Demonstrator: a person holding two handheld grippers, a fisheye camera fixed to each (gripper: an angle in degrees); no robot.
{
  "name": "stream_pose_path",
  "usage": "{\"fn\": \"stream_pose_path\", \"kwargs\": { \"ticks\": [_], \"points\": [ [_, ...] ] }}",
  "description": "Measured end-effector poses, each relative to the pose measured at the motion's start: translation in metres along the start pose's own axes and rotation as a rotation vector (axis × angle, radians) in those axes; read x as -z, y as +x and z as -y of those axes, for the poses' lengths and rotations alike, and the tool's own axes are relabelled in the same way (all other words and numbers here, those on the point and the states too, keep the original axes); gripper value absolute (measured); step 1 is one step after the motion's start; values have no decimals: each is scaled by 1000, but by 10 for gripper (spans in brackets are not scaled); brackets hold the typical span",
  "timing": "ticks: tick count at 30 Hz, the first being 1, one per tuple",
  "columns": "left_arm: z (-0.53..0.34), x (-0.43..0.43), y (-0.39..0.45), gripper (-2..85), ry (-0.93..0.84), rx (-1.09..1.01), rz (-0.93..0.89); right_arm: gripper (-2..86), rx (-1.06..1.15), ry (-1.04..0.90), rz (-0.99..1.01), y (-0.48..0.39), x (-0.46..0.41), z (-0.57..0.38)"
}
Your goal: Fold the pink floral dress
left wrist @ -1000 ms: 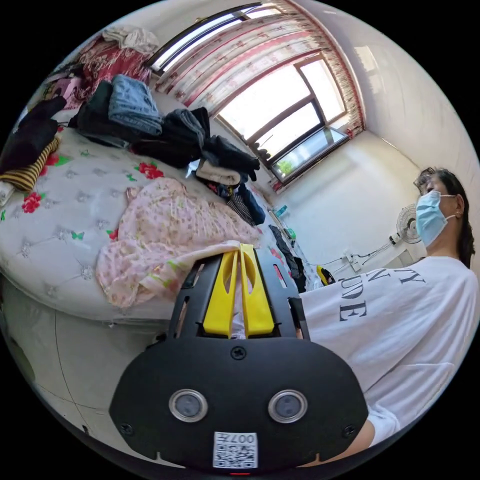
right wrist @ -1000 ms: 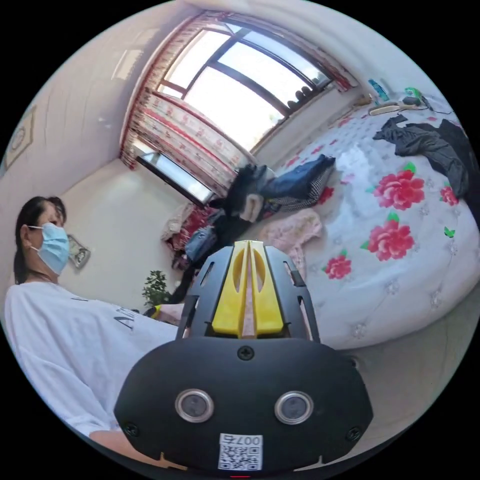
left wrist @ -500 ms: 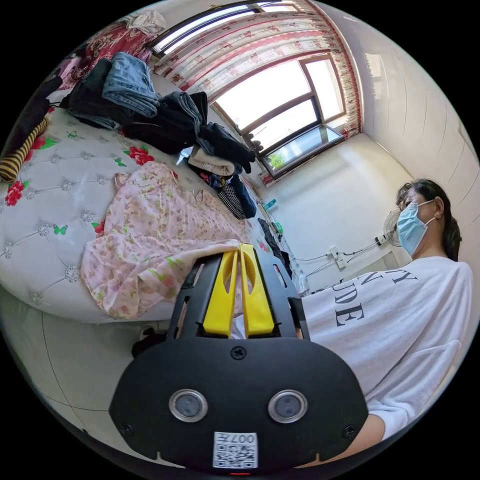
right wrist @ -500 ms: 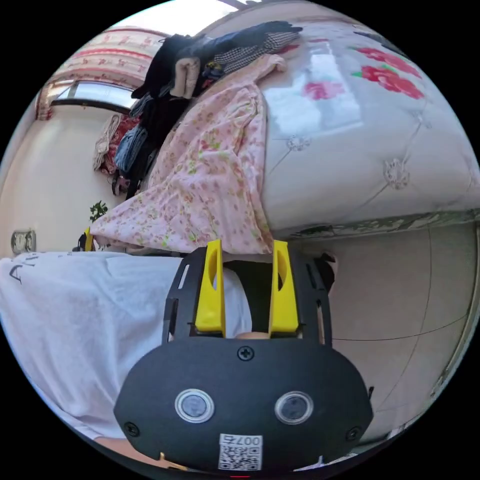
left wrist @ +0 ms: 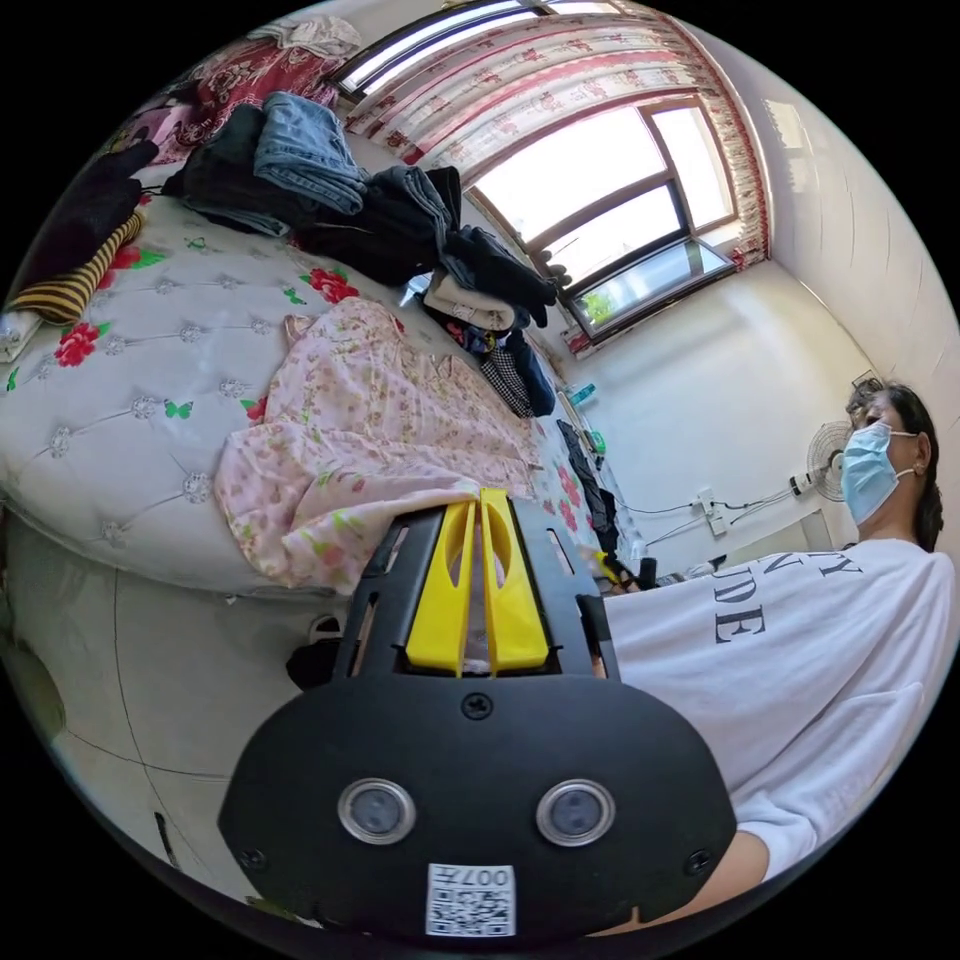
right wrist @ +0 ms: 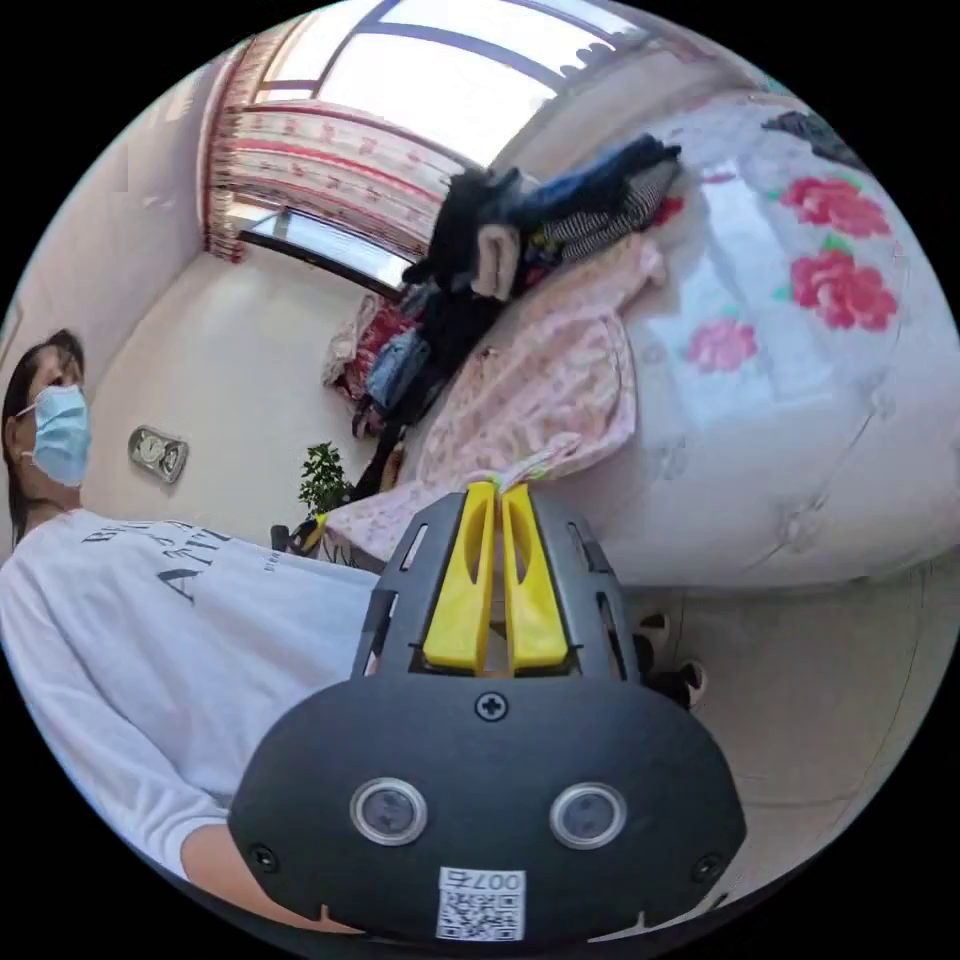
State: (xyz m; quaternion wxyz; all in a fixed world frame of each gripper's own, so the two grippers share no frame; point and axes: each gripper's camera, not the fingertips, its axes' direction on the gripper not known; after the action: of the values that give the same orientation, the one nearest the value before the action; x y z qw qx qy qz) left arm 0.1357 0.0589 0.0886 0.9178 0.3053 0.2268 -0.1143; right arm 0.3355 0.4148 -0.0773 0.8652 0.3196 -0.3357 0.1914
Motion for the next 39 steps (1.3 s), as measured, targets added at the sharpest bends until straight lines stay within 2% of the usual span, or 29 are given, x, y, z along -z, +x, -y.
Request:
{"fn": "stream_pose_path", "kwargs": {
  "ticks": [2, 5, 7, 11, 16, 18, 21, 25, 29, 32, 35, 39],
  "points": [
    [-11, 4, 0, -10, -4, -1, -7, -3, 87, 81, -30, -27, 60, -4],
    [-34, 3, 0, -10, -8, 12, -45, -3, 119, 31, -76, -39, 95, -19],
    [-49, -1, -2, -10, -26, 32, -34, -3, 95, -7, -114, -33, 99, -31],
    [-64, -6, -19, -10, -28, 132, -24, -3, -26, -36, -71, 0, 88, -35],
    [6, 1, -30, -10, 20, 106, -27, -3, -25, 18, 72, 17, 58, 38],
    [69, 8, -17, -10, 41, 34, -46, -3, 22, 37, 89, 7, 47, 84],
    [139, 35, 31, -10, 97, -114, -30, -3, 149, 103, 90, -39, 47, 159],
    [170, 90, 103, -10, 207, -313, -28, -3, 396, 247, 143, -128, 89, 204],
    [142, 147, 154, -10, 279, -482, -40, -3, 612, 302, 156, -180, 143, 182],
    [101, 165, 168, -10, 267, -558, -23, -3, 699, 278, 121, -189, 167, 145],
    [55, 169, 158, -10, 247, -528, -32, -3, 698, 265, 95, -179, 181, 101],
    [-13, 159, 115, -10, 219, -369, -21, -3, 625, 238, 79, -150, 178, 46]
  ]
}}
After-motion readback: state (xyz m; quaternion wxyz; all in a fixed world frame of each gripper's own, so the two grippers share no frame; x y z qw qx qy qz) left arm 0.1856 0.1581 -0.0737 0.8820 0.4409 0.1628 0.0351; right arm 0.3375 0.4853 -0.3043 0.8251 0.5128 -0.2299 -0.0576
